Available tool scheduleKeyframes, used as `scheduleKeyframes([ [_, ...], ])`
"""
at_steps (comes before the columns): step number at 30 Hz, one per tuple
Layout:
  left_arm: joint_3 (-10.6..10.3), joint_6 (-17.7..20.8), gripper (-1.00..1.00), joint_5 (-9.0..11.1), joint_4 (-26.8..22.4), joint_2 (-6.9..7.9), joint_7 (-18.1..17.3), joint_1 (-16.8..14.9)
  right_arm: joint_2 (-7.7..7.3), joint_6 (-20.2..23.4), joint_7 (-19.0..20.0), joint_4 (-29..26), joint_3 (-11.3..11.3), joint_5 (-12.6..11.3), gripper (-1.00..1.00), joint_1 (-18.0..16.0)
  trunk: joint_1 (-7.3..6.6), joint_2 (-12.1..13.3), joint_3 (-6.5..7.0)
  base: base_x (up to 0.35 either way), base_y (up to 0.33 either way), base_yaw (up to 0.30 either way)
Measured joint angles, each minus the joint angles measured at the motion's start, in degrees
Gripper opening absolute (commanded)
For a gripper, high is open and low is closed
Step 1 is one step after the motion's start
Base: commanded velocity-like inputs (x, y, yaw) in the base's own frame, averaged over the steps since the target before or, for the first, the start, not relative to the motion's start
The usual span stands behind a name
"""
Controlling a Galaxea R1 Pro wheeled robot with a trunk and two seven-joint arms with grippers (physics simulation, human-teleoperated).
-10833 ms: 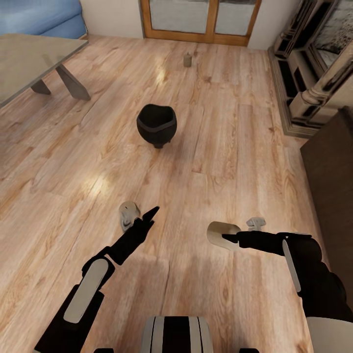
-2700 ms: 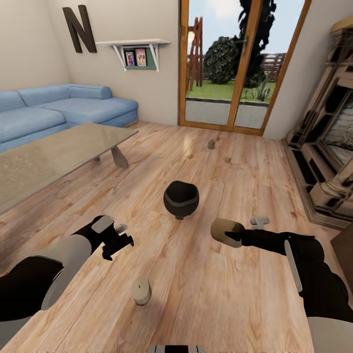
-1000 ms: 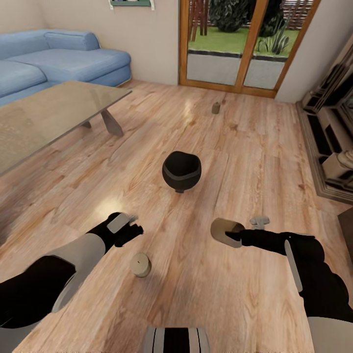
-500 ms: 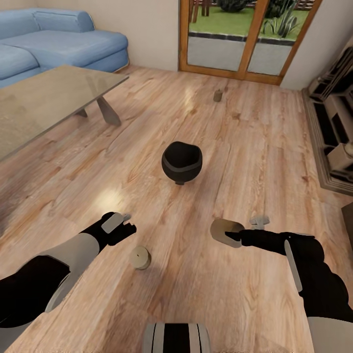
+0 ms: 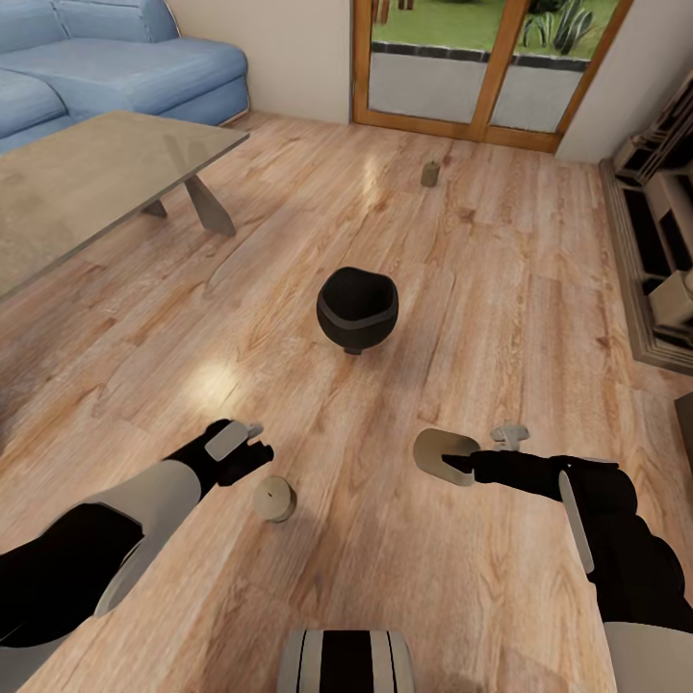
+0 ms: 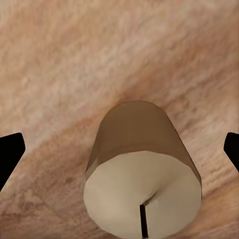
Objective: Place each of the two pumpkins and all three candles from the living room inside a cabinet in the living room (use any cabinet), then make sure every cabinet is closed, and position the cauldron so it is next to a table in the living room.
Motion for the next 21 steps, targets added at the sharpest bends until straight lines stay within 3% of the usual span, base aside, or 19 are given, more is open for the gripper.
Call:
scheduleKeyframes([
  [5, 0.0, 0.0, 1.0, -0.1, 0.0, -0.88, -1.0, 0.3, -0.01, 0.0, 0.0, 0.0, 0.0, 0.0, -1.0, 0.0, 0.0, 0.0, 0.0, 0.0, 0.0, 0.0],
  [8, 0.0, -0.1, 1.0, -0.1, 0.2, -0.9, -1.3, 0.4, -0.02, 0.0, 0.0, -0.1, 0.0, 0.0, -1.0, 0.0, 0.0, 0.0, 0.0, -0.026, 0.0, 0.0],
  [14, 0.0, 0.0, 1.0, -0.1, 0.1, -1.07, -1.3, 0.6, -0.02, 0.0, 0.0, 0.0, 0.0, 0.0, -1.0, 0.0, 0.0, 0.0, 0.0, -0.256, 0.0, 0.0],
  [21, -0.1, 0.0, 1.0, 0.0, 0.2, -1.0, -1.3, 0.7, -0.09, 0.0, 0.0, 0.0, 0.0, 0.0, -1.0, 0.0, 0.0, 0.0, 0.0, -0.027, 0.0, 0.0],
])
